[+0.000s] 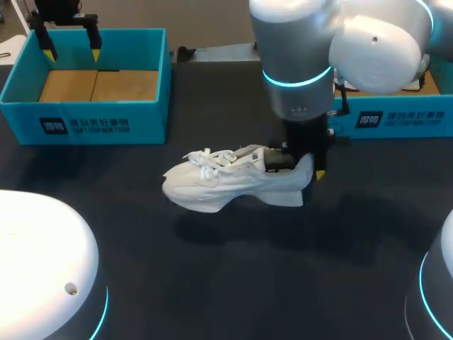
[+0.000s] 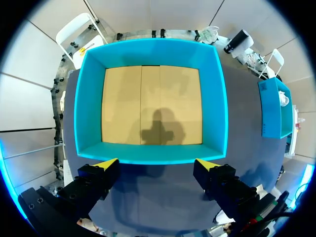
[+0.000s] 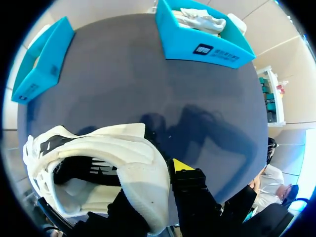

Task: Take the shoe out of the shoebox, open the shoe tongue, remove and reinsert the insole, then place the shoe into the shoebox

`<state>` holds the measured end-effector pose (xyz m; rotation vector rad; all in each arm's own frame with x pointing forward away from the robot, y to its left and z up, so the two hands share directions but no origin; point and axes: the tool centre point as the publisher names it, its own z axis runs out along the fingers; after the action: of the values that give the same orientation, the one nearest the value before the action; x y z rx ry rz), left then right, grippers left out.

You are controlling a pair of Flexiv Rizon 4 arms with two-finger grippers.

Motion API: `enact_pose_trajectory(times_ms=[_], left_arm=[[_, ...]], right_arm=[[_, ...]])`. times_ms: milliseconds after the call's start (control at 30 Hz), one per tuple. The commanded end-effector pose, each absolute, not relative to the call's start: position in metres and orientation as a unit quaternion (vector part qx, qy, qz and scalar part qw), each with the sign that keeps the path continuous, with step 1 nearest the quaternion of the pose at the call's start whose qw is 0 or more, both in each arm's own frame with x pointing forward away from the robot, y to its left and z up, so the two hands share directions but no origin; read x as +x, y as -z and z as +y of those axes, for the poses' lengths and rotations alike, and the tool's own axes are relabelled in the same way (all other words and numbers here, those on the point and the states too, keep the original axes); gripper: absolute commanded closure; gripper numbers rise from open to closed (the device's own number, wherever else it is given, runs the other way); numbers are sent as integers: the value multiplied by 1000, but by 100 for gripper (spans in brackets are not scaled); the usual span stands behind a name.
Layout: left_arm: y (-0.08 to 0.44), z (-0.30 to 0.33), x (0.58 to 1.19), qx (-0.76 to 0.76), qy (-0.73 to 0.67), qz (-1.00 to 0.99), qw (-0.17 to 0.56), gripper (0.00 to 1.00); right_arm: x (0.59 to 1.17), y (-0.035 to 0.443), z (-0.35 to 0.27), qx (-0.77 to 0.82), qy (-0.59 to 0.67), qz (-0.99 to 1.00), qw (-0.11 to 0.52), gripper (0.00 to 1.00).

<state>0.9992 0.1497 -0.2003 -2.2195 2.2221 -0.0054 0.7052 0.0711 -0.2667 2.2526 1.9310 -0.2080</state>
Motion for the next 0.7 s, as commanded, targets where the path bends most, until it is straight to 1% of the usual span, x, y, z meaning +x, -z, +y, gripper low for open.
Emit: enact_pose_trajectory(times_ms=[33, 333, 700], left_arm=[[200, 150, 999, -707, 1, 707, 0, 0], [200, 150, 999, -707, 1, 707, 0, 0], [200, 150, 999, -707, 1, 707, 0, 0]], right_arm=[[686, 288, 86, 747, 62, 656, 92, 100], [675, 310, 99, 723, 45, 683, 94, 100], [684, 330, 105, 715, 46, 691, 92, 100]])
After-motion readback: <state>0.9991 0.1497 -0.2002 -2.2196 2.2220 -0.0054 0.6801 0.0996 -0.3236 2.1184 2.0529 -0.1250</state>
